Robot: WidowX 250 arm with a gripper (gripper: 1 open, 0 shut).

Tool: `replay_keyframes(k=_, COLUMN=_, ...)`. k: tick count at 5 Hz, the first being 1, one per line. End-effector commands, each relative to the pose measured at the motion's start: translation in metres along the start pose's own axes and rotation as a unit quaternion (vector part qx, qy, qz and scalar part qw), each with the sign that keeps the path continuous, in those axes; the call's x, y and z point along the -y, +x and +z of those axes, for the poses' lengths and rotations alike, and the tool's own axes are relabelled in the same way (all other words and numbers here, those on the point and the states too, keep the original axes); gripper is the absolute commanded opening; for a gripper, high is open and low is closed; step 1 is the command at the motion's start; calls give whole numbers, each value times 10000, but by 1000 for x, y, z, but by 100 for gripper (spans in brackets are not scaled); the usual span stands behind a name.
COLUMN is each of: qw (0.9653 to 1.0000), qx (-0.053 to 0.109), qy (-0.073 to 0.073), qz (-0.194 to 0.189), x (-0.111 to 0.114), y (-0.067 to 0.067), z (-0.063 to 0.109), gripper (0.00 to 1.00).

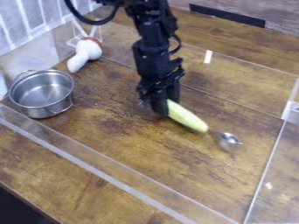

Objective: Move the green spoon to the left

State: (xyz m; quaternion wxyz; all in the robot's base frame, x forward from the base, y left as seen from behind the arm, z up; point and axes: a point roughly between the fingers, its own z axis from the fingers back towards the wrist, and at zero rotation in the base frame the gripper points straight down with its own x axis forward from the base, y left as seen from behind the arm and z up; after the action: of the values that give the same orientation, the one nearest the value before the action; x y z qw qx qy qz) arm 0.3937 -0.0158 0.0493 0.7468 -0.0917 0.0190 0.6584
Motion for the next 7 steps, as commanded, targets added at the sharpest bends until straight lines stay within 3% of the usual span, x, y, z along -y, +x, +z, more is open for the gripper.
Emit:
replay_keyframes(k=1, qw=9986, qx=-35, qy=-515, qz=102, x=10, y=-7, z=56, gripper=0)
replay_keyframes(k=3, qw=9969, qx=-238, qy=-618, qz=414, x=10, y=-4, z=91, gripper=0)
replay_keyframes(k=5, qw=9921, qx=-432, qy=-845, qz=819, x=4, y=33, z=106, gripper=0)
replay_keyframes(k=6, qw=9868, qx=-426, qy=-1001, qz=1203, x=2, y=37, z=120, gripper=0)
replay_keyframes(k=7, qw=9789, qx=-417, qy=-1162, qz=1630, x=-1, y=40, z=135, gripper=0)
